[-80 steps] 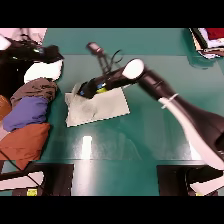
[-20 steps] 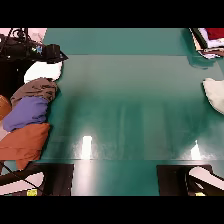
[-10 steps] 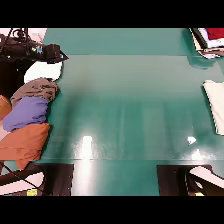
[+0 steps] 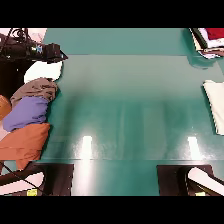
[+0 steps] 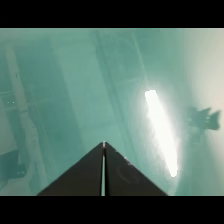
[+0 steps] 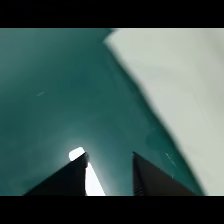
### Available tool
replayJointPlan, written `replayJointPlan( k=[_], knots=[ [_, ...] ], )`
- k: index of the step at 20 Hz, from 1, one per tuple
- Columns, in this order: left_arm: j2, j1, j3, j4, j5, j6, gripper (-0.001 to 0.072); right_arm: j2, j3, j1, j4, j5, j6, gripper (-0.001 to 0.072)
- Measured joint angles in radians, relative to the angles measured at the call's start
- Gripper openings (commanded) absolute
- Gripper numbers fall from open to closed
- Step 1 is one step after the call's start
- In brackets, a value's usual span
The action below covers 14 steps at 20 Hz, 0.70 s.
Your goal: Fold the shirts.
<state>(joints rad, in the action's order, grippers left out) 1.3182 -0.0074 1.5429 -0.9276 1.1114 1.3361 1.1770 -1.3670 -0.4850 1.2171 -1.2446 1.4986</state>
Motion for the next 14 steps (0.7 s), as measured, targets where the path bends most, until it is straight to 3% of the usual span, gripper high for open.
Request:
replayJointPlan(
  k=[2,7,14],
  knots=[
    [0.0,0.0,0.0,0.0,-0.01,0.0,0.0026,0.0,-0.002,0.124,-0.003,-0.01,-0.001,0.0016],
    [0.0,0.0,0.0,0.0,-0.042,0.0,0.0026,0.0,-0.003,0.337,-0.008,-0.018,-0.017,0.0018],
    [0.0,0.0,0.0,0.0,-0.076,-0.001,0.0026,0.0,-0.003,0.413,-0.01,-0.015,-0.024,0.0018]
  ],
)
